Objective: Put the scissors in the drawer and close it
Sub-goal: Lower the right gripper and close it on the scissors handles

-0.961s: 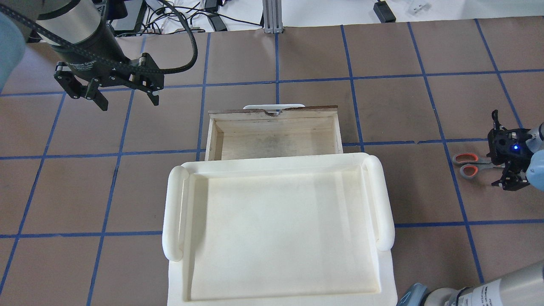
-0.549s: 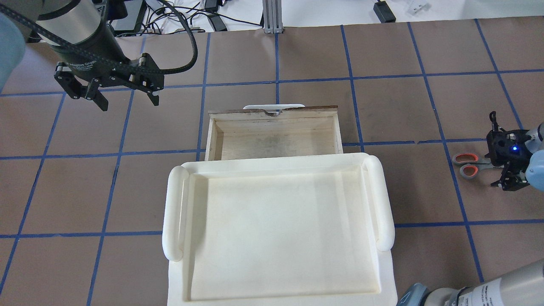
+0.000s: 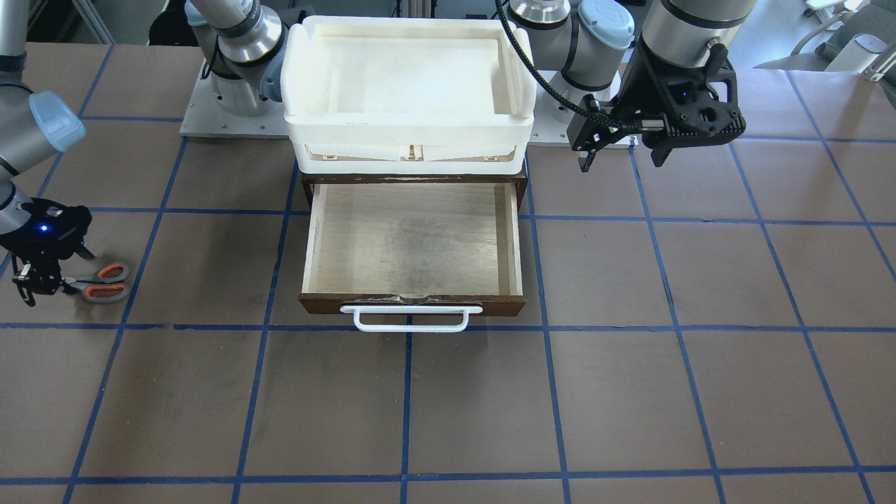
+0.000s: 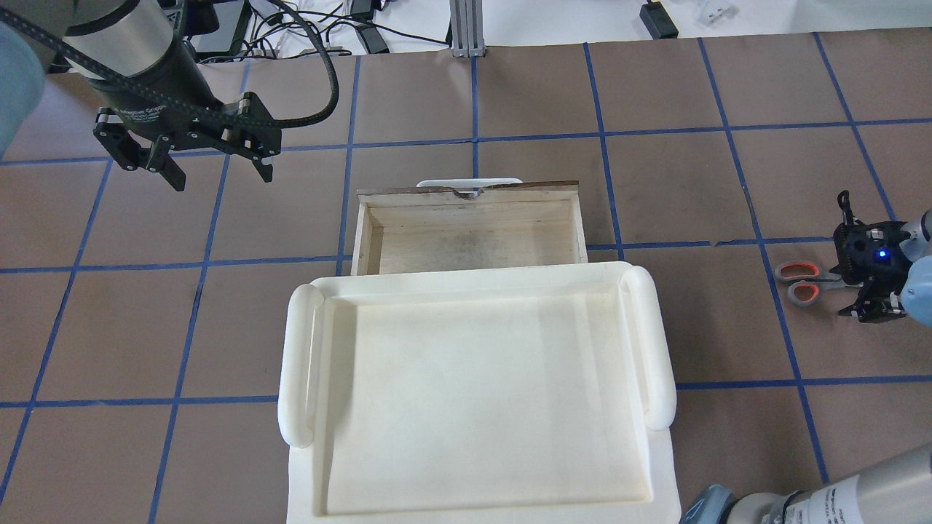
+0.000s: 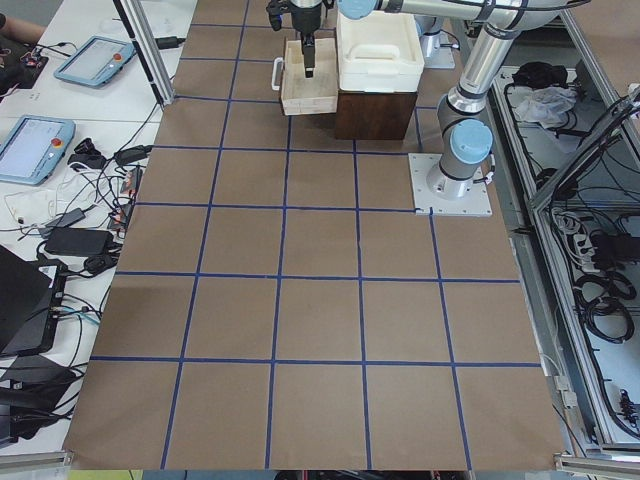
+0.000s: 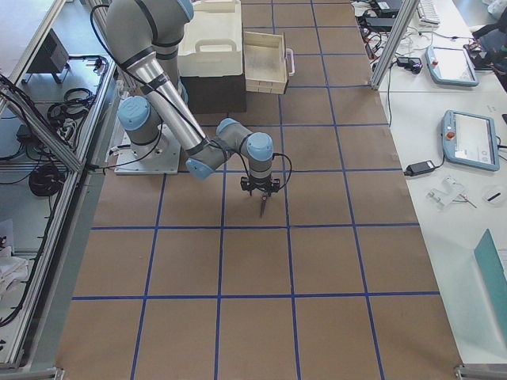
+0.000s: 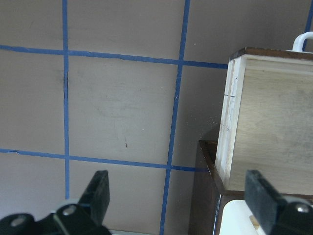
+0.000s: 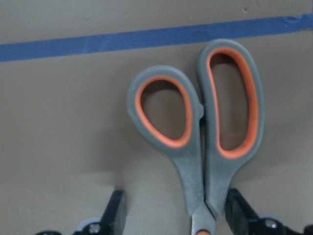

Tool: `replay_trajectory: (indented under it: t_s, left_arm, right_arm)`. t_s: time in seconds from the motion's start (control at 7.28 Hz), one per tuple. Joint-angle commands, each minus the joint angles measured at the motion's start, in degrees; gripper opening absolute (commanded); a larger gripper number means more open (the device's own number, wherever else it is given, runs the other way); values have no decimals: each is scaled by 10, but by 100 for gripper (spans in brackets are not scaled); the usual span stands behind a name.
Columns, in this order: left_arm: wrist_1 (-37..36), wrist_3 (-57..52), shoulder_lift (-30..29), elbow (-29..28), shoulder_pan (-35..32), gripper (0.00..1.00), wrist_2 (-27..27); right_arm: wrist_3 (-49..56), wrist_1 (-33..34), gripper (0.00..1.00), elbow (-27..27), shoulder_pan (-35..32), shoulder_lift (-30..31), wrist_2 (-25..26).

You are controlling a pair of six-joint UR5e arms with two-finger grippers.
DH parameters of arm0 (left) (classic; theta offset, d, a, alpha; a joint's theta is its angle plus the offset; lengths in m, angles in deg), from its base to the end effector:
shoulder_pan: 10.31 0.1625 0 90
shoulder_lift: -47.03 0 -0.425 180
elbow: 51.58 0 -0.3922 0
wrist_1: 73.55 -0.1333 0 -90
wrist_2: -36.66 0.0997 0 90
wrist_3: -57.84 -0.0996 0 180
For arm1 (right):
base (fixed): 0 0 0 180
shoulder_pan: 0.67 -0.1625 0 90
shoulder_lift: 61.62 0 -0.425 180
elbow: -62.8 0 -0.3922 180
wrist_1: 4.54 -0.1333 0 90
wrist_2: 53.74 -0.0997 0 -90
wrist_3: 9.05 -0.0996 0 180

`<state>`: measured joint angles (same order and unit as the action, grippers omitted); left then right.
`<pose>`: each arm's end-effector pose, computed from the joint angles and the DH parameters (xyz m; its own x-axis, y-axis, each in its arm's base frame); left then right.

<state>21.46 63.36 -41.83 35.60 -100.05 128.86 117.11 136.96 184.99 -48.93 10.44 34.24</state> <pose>-0.1273 -0.4813 0.5132 -0.9942 -0.1000 -0.0400 -0.1006 0.9948 0.0145 -0.2204 -0.4525 0.1687 -0.0970 -0.9945 0.0401 -0.9952 0.0965 -0.0143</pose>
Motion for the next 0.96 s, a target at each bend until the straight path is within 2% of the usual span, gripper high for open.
replay_trajectory:
  t_s: [0.0, 0.14, 0.41, 0.82]
  left_arm:
    - [0, 0, 0, 0, 0, 100, 0]
    - [0, 0, 0, 0, 0, 100, 0]
    - [0, 0, 0, 0, 0, 100, 0]
    - [0, 0, 0, 0, 0, 100, 0]
  right_arm:
    - [4, 0, 47, 0, 0, 0, 1]
    - [7, 0, 34, 0, 0, 0, 2]
    - [12, 0, 16, -2, 0, 4, 5]
    - [12, -19, 12, -33, -4, 13, 5]
